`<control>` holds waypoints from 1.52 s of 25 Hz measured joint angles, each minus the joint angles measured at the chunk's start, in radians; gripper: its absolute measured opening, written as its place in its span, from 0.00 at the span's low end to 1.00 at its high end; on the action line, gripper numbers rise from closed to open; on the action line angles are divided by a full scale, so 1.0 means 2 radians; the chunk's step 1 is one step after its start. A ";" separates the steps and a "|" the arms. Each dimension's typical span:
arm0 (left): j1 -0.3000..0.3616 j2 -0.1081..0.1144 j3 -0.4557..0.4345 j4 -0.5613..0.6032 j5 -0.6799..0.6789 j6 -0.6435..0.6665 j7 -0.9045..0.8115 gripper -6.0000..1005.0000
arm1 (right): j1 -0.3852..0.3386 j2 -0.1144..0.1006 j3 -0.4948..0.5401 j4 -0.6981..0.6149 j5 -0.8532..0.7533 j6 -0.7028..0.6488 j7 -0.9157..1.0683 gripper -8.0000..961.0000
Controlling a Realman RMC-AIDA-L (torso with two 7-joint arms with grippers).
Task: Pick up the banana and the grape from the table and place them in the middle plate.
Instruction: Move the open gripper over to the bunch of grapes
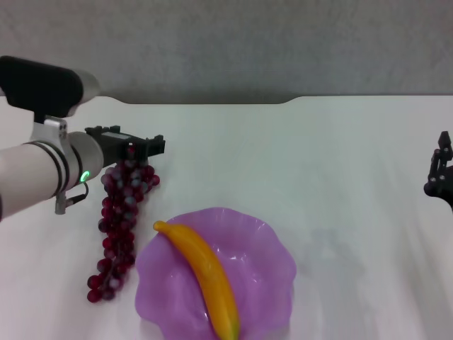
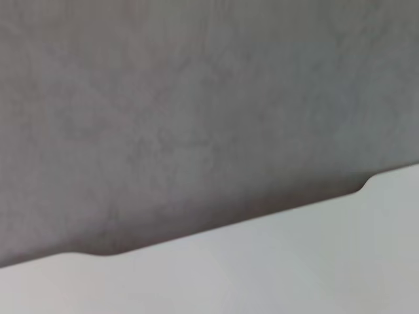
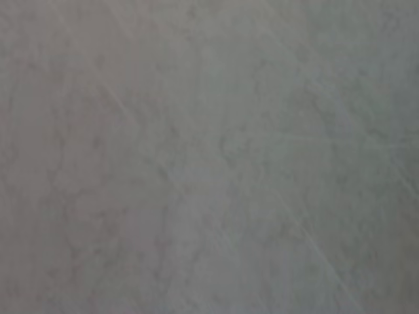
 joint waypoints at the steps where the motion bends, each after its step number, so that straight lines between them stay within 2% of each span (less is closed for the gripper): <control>1: -0.009 0.000 -0.002 0.015 0.004 0.001 -0.005 0.87 | 0.001 0.000 -0.002 0.000 0.000 0.000 0.000 0.22; 2: -0.029 0.000 -0.009 0.053 0.007 0.004 -0.012 0.87 | 0.001 0.000 -0.003 0.001 0.000 0.000 0.000 0.22; 3: -0.029 0.000 -0.009 0.053 0.007 0.004 -0.012 0.87 | 0.001 0.000 -0.003 0.001 0.000 0.000 0.000 0.22; 10: -0.068 0.001 -0.035 0.152 0.007 0.028 -0.013 0.87 | 0.002 0.000 -0.004 0.003 -0.003 0.000 0.000 0.22; 14: -0.081 0.002 -0.039 0.182 0.008 0.029 -0.012 0.87 | 0.002 0.000 -0.005 0.003 -0.004 0.000 0.001 0.22; 20: -0.078 0.001 -0.029 0.187 0.012 0.025 -0.012 0.87 | 0.003 0.000 -0.009 0.004 -0.004 -0.002 0.001 0.22; 30: -0.078 -0.002 0.035 0.188 0.006 0.020 -0.035 0.87 | 0.007 0.000 -0.009 0.003 -0.003 -0.004 0.001 0.22; 38: -0.078 -0.003 0.038 0.188 0.006 0.019 -0.037 0.87 | 0.007 0.000 -0.009 0.003 -0.002 -0.006 0.001 0.22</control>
